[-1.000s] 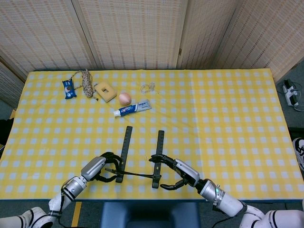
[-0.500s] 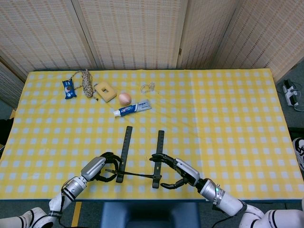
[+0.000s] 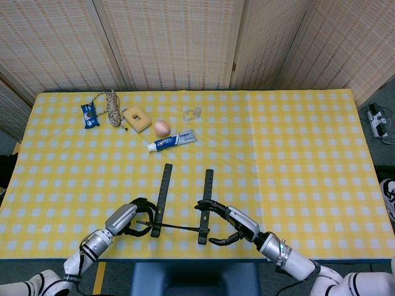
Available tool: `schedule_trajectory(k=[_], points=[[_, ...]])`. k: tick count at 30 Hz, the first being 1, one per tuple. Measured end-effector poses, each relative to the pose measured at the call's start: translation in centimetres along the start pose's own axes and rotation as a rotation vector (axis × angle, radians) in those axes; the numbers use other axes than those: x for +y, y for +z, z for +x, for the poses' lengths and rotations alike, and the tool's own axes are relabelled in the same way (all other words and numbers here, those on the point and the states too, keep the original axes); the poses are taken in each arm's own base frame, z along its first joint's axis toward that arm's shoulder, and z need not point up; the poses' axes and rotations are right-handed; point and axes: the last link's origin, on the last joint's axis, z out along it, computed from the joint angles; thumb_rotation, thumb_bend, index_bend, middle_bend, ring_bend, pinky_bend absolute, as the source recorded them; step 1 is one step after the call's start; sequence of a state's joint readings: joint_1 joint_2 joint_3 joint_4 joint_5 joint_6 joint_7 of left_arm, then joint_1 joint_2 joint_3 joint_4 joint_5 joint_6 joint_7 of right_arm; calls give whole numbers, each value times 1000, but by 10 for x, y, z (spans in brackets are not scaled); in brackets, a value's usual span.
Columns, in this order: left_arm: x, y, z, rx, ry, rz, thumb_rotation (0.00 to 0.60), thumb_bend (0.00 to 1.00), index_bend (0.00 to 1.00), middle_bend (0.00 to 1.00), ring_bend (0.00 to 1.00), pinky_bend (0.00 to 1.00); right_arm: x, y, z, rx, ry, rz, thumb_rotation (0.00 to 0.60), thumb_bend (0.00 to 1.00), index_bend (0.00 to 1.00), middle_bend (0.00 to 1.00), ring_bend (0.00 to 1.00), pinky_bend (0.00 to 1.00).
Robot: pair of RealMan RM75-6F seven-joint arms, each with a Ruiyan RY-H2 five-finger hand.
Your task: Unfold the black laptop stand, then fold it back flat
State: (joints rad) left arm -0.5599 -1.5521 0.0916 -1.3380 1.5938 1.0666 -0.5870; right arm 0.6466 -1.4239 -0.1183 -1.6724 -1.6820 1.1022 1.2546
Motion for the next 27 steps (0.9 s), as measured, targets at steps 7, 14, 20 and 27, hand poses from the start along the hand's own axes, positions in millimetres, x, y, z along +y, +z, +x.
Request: schedule_trajectory(k=[7, 14, 20, 27], points=[[3, -2, -1, -1, -5, -11, 600, 452, 469, 339, 203, 106, 5, -3, 2, 8, -33, -18, 600, 298, 138, 154, 120, 34], [5, -5, -2, 0, -7, -16, 600, 453, 416, 320, 163, 98, 14, -4, 5, 22, -118, -52, 600, 298, 135, 151, 120, 34], [7, -8, 0, 4, -8, -23, 600, 452, 372, 295, 138, 89, 26, -5, 8, 49, -229, -97, 600, 298, 135, 151, 119, 34], [11, -15, 5, 13, -6, -32, 600, 451, 212, 172, 29, 50, 36, 1, 7, 89, -342, -103, 600, 297, 111, 134, 111, 34]])
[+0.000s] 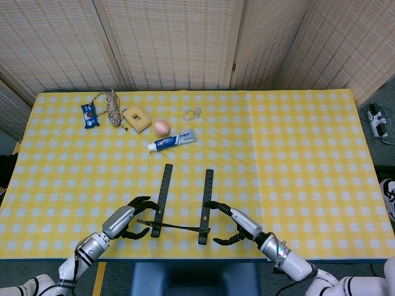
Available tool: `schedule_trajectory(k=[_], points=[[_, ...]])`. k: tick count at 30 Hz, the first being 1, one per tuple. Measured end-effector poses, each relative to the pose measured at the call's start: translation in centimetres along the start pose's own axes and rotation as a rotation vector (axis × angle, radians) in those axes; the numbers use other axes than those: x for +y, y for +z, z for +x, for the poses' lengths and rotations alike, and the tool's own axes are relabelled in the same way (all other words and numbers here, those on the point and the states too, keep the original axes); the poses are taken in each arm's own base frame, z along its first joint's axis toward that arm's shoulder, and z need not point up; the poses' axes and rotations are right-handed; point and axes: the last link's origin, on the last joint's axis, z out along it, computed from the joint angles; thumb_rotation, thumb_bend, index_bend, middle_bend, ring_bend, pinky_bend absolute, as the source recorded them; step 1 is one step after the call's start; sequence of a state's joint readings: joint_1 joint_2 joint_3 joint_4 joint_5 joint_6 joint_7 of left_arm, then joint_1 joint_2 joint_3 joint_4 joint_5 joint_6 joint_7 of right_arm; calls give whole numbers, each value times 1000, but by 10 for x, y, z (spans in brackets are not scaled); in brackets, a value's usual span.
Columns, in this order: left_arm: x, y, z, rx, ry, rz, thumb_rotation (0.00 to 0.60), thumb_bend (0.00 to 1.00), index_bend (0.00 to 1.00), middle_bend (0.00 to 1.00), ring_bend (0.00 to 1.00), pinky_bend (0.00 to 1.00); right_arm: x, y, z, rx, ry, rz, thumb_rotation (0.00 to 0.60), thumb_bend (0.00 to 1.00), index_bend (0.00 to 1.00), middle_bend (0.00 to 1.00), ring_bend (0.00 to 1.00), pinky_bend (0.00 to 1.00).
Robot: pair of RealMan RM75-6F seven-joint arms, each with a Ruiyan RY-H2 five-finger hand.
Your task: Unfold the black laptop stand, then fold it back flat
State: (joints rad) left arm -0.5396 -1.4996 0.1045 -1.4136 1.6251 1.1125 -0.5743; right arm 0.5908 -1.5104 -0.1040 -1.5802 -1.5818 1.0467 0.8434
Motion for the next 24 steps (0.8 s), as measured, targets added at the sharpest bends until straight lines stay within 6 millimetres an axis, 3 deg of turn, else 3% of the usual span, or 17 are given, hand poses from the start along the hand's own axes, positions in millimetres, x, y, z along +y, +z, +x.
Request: schedule_trajectory(k=[7, 18, 24], points=[[1, -11, 12, 23, 17, 0, 600, 443, 51, 4, 0, 0, -3, 13, -7, 18, -10, 33, 600, 298, 72, 108, 94, 16], [-3, -30, 45, 37, 168, 43, 600, 465, 7, 0, 0, 0, -13, 31, -18, 14, -19, 63, 600, 297, 55, 92, 83, 9], [-3, -43, 71, 48, 272, 99, 600, 646, 13, 0, 0, 0, -16, 36, -19, 27, -15, 72, 600, 298, 47, 90, 82, 4]])
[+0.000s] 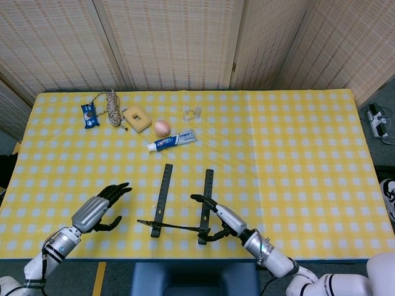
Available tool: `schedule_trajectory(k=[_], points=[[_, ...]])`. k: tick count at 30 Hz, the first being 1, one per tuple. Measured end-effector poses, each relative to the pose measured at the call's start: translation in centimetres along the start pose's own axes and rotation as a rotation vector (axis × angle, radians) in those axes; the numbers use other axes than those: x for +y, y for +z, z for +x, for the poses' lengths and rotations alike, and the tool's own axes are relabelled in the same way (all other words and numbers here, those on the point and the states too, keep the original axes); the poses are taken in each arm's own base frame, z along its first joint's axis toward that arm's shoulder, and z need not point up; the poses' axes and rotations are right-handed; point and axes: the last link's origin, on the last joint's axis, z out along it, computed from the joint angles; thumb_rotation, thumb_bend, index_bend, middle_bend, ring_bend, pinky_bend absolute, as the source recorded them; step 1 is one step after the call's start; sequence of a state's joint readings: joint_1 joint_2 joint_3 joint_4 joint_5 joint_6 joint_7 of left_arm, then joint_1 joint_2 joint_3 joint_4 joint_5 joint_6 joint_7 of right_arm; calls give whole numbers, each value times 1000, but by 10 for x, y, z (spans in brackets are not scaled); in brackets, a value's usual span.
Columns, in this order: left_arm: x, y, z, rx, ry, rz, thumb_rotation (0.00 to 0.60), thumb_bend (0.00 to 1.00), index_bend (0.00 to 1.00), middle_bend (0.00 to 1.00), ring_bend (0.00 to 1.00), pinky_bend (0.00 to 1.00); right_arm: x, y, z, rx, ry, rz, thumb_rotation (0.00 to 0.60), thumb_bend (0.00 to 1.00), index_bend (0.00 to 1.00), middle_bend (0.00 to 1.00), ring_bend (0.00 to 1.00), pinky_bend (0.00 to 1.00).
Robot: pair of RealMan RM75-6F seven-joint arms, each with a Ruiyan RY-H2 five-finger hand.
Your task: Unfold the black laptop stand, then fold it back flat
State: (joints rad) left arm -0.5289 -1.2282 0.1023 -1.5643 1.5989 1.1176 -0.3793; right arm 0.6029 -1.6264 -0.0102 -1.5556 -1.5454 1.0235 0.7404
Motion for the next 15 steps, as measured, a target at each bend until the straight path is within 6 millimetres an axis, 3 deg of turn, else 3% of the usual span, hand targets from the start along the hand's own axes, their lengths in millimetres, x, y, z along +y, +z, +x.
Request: schedule_trajectory(k=[15], points=[[3, 5, 14, 52, 111, 44, 600, 697, 15, 0, 0, 0, -5, 13, 12, 108, -40, 12, 600, 297, 0, 44, 51, 0]])
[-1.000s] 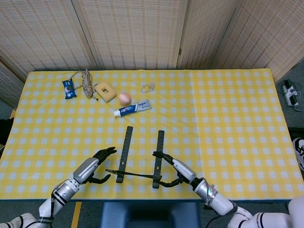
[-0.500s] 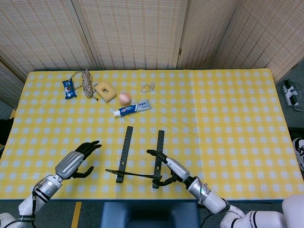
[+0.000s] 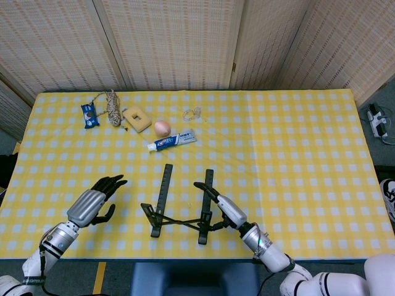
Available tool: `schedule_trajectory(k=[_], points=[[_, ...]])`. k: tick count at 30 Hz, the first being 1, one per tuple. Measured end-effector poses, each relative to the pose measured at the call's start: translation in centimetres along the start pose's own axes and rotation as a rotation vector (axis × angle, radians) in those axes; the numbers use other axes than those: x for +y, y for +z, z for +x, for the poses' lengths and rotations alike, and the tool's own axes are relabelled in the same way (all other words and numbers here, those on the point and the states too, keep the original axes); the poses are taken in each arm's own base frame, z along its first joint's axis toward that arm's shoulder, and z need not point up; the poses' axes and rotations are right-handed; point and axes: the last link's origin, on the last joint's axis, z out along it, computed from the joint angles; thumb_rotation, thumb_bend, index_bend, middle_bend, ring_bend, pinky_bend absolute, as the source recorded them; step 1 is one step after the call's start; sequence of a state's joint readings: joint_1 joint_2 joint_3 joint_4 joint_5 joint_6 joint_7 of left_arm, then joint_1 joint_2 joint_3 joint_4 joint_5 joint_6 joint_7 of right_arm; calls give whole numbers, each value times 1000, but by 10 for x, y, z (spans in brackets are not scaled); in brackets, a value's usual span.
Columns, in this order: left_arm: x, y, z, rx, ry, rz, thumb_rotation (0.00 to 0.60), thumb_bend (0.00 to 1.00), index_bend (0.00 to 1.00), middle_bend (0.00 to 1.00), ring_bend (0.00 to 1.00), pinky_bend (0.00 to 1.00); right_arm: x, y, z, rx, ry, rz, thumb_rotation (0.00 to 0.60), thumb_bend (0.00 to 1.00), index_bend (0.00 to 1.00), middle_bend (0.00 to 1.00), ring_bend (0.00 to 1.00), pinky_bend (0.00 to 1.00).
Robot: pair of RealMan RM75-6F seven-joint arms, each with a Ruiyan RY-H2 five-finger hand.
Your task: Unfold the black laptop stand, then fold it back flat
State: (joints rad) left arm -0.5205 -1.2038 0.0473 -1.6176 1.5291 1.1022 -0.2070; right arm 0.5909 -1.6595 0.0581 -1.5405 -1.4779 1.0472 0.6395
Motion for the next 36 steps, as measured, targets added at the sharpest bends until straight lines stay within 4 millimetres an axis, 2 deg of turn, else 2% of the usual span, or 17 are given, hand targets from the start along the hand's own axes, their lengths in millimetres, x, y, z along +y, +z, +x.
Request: schedule_trajectory(k=[4, 8, 15, 17, 21, 24, 27, 32, 36], points=[[1, 2, 0, 4, 12, 3, 600, 697, 15, 0, 0, 0, 0, 2, 11, 58, 5, -9, 600, 298, 0, 2, 7, 0], [1, 3, 2, 13, 10, 4, 600, 697, 14, 0, 0, 0, -4, -2, 29, 145, 21, 10, 600, 297, 0, 0, 0, 0], [2, 11, 6, 12, 21, -6, 600, 694, 15, 0, 0, 0, -15, -28, 73, 343, 9, 69, 600, 298, 0, 0, 0, 0], [3, 16, 7, 3, 37, -12, 600, 675, 18, 0, 0, 0, -17, -36, 81, 353, -35, 78, 600, 298, 0, 0, 0, 0], [5, 32, 9, -5, 94, -24, 600, 550, 33, 0, 0, 0, -24, -49, 87, 316, -183, 87, 600, 298, 0, 4, 4, 0], [8, 48, 10, 1, 167, -35, 600, 466, 41, 0, 0, 0, -29, -55, 87, 286, -309, 95, 600, 298, 45, 116, 99, 0], [12, 69, 8, 8, 245, -43, 600, 415, 46, 0, 0, 0, -33, -59, 83, 258, -446, 104, 600, 298, 202, 297, 241, 18], [18, 106, -3, 9, 337, -45, 600, 342, 37, 0, 0, 0, -34, -60, 75, 218, -647, 115, 600, 298, 375, 467, 421, 223], [21, 126, -13, 22, 406, -37, 600, 290, 7, 0, 0, 0, -28, -53, 66, 180, -791, 116, 600, 298, 439, 541, 510, 304]])
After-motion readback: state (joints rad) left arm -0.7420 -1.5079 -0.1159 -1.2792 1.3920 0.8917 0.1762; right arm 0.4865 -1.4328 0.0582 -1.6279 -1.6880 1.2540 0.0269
